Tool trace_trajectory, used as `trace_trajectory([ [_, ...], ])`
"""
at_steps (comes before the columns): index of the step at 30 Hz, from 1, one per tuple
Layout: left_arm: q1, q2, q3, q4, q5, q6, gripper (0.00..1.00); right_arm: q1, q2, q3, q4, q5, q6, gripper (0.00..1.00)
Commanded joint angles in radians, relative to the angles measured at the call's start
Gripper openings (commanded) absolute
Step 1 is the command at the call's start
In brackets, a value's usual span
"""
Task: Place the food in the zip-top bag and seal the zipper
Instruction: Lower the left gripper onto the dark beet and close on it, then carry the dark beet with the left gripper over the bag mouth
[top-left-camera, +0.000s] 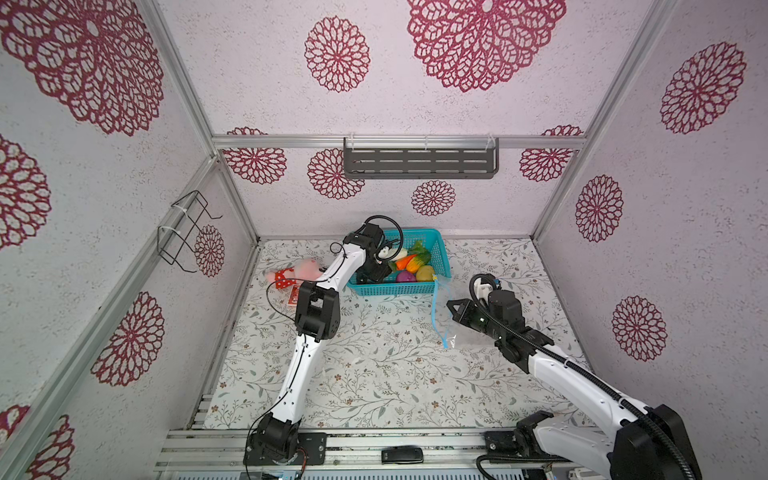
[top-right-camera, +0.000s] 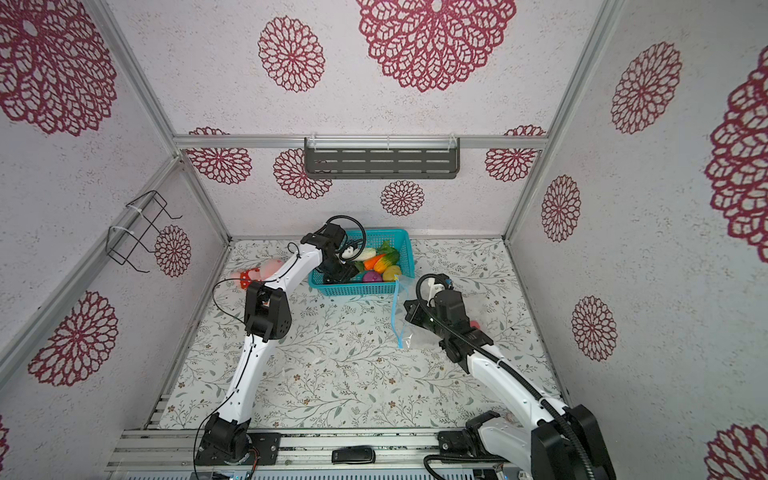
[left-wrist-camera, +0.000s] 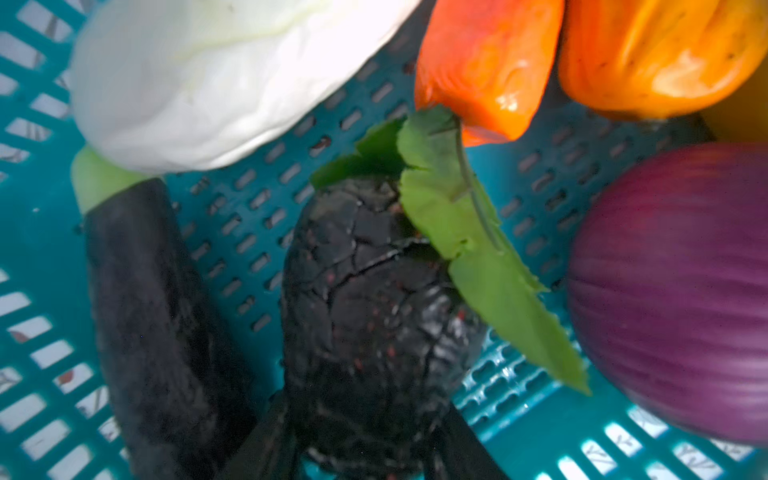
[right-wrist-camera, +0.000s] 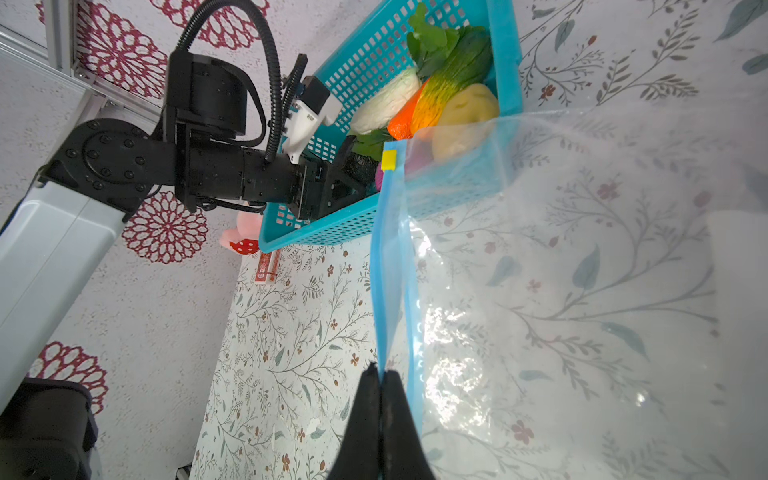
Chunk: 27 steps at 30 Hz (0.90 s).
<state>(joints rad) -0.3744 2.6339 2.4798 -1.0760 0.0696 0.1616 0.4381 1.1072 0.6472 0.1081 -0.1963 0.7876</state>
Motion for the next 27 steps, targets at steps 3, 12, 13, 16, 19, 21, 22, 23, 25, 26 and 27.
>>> trace_trajectory([
  [3, 0.006, -0.066, 0.006, 0.021, -0.017, -0.010, 0.41, -0.005, 0.002, 0.041, 0.029, -0.008, 0.001, 0.00],
  [12, 0.005, -0.158, -0.032, 0.044, -0.006, -0.024, 0.32, -0.004, -0.010, 0.038, 0.022, -0.005, -0.002, 0.00],
  [13, 0.005, -0.163, -0.031, 0.045, -0.005, -0.026, 0.32, -0.004, -0.012, 0.039, 0.021, -0.005, -0.002, 0.00],
  [16, 0.004, -0.181, -0.030, 0.040, -0.001, -0.033, 0.32, -0.004, -0.018, 0.038, 0.019, 0.000, -0.003, 0.00],
  [19, 0.004, -0.201, -0.030, 0.030, 0.006, -0.047, 0.32, -0.005, -0.021, 0.041, 0.019, 0.001, -0.003, 0.00],
  [21, 0.000, -0.220, -0.030, 0.020, 0.022, -0.062, 0.32, -0.005, -0.019, 0.044, 0.021, 0.003, -0.001, 0.00],
  [22, 0.000, -0.230, -0.031, 0.017, 0.028, -0.068, 0.31, -0.005, -0.019, 0.043, 0.022, 0.003, -0.003, 0.00],
  [23, -0.001, -0.242, -0.038, 0.017, 0.038, -0.078, 0.31, -0.005, -0.019, 0.043, 0.023, 0.002, -0.003, 0.00],
  [25, -0.007, -0.262, -0.057, 0.019, 0.051, -0.090, 0.31, -0.005, -0.016, 0.044, 0.028, 0.000, -0.001, 0.00],
  [26, -0.012, -0.276, -0.070, 0.019, 0.052, -0.094, 0.31, -0.005, -0.015, 0.044, 0.030, -0.001, -0.003, 0.00],
  [27, -0.018, -0.286, -0.082, 0.019, 0.053, -0.097, 0.31, -0.005, -0.014, 0.044, 0.033, -0.003, -0.002, 0.00],
])
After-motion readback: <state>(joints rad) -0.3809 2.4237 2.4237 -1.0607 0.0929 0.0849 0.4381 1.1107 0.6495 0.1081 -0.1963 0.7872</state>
